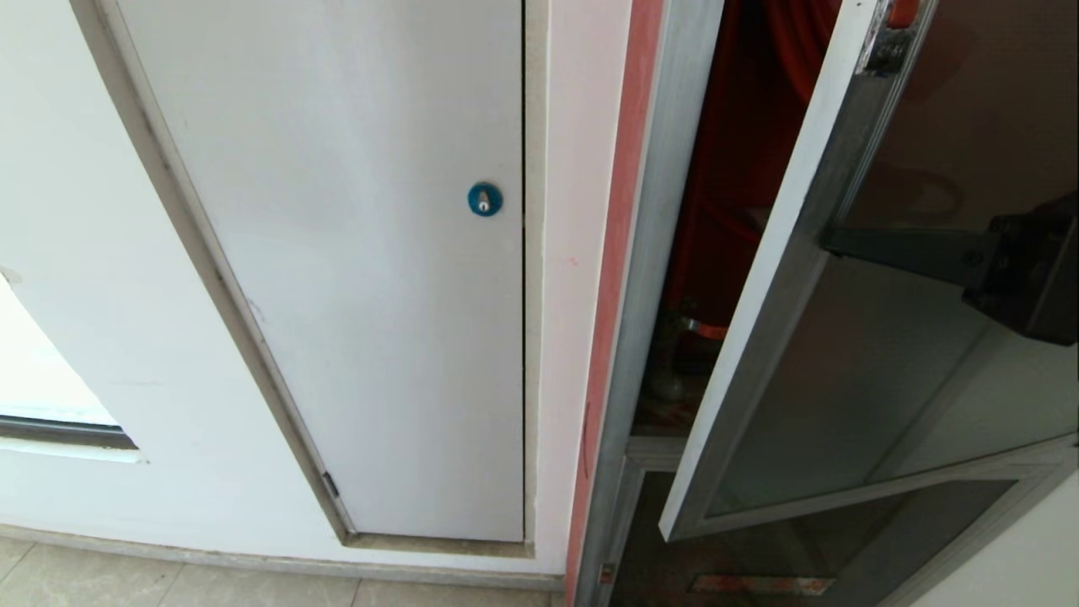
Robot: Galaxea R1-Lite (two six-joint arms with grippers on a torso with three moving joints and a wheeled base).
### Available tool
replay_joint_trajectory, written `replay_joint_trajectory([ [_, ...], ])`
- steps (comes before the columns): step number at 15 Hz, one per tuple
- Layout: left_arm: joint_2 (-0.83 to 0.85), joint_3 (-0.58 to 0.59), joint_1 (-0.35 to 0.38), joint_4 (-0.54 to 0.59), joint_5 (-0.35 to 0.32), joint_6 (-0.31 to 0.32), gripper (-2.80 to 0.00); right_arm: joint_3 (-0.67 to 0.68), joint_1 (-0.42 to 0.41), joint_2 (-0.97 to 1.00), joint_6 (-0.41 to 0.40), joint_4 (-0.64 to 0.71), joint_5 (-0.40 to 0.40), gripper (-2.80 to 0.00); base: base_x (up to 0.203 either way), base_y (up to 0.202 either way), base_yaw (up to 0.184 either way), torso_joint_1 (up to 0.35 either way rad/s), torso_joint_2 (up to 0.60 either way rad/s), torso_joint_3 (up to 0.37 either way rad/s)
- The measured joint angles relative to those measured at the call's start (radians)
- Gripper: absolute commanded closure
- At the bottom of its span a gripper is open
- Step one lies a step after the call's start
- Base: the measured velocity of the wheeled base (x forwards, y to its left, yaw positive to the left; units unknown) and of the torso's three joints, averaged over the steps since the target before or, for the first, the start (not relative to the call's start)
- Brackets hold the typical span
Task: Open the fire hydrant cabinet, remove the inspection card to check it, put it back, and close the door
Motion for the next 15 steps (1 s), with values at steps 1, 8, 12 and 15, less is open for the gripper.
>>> replay_joint_trajectory([
  [1,0.000,0.000,0.000,0.000,0.000,0.000,0.00,-0.010,0.000,0.013,0.001,0.000,0.000,0.00,0.000,0.000,0.000,0.000,0.00,0.000],
  [8,0.000,0.000,0.000,0.000,0.000,0.000,0.00,-0.120,0.017,0.128,0.001,-0.001,-0.065,0.00,0.000,0.000,0.000,0.000,0.00,0.000],
  [12,0.000,0.000,0.000,0.000,0.000,0.000,0.00,-0.194,0.048,0.204,0.000,-0.011,-0.135,0.00,0.000,0.000,0.000,0.000,0.00,0.000],
  [15,0.000,0.000,0.000,0.000,0.000,0.000,0.00,-0.235,0.068,0.258,-0.004,-0.045,-0.204,0.00,0.000,0.000,0.000,0.000,0.00,0.000],
])
